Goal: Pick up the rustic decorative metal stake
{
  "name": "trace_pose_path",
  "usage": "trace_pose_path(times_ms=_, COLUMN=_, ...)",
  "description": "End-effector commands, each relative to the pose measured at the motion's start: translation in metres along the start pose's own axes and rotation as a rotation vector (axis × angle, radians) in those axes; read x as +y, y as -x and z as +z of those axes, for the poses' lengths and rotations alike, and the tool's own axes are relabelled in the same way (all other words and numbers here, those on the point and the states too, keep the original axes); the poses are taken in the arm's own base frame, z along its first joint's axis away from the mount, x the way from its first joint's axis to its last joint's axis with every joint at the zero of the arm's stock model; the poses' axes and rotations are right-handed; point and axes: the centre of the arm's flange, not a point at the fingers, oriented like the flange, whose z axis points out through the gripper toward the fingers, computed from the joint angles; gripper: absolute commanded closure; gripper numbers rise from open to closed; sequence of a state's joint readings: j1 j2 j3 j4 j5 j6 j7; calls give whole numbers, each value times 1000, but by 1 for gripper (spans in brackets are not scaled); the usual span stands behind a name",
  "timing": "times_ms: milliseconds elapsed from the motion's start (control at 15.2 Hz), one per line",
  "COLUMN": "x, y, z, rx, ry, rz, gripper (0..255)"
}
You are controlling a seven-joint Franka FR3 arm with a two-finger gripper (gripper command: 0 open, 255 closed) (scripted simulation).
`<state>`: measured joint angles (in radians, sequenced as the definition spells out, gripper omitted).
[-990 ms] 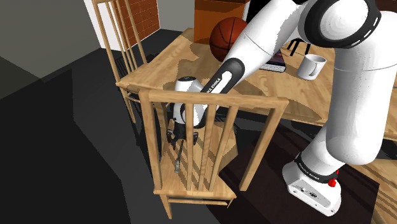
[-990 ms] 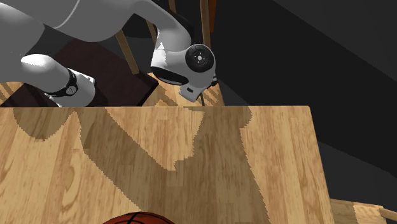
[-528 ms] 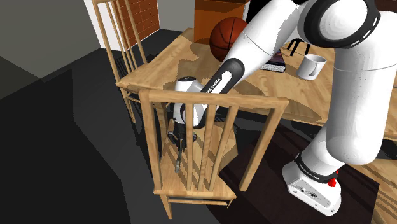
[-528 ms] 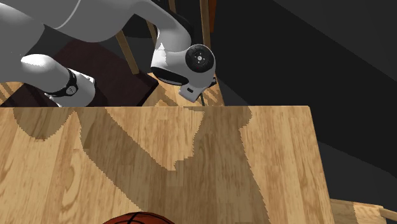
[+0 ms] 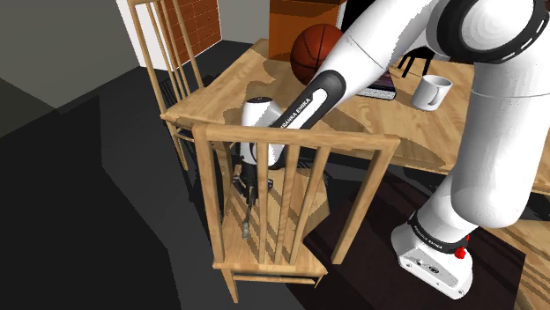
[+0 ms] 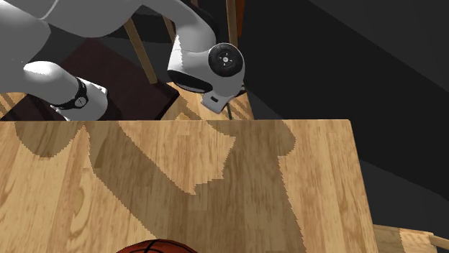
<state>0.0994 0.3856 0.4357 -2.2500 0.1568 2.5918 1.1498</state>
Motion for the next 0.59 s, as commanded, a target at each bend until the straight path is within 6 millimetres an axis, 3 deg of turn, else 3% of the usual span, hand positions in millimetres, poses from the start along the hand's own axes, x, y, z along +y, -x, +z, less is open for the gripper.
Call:
trace_pose_path(times_ms=0, x=-2, y=7, z=-9, rx=-4, ry=3, rz=-8, gripper=255)
trace_pose_path(times_ms=528, x=-5, y=17, z=-50, rx=-4, ry=3, rz=-8, gripper=255)
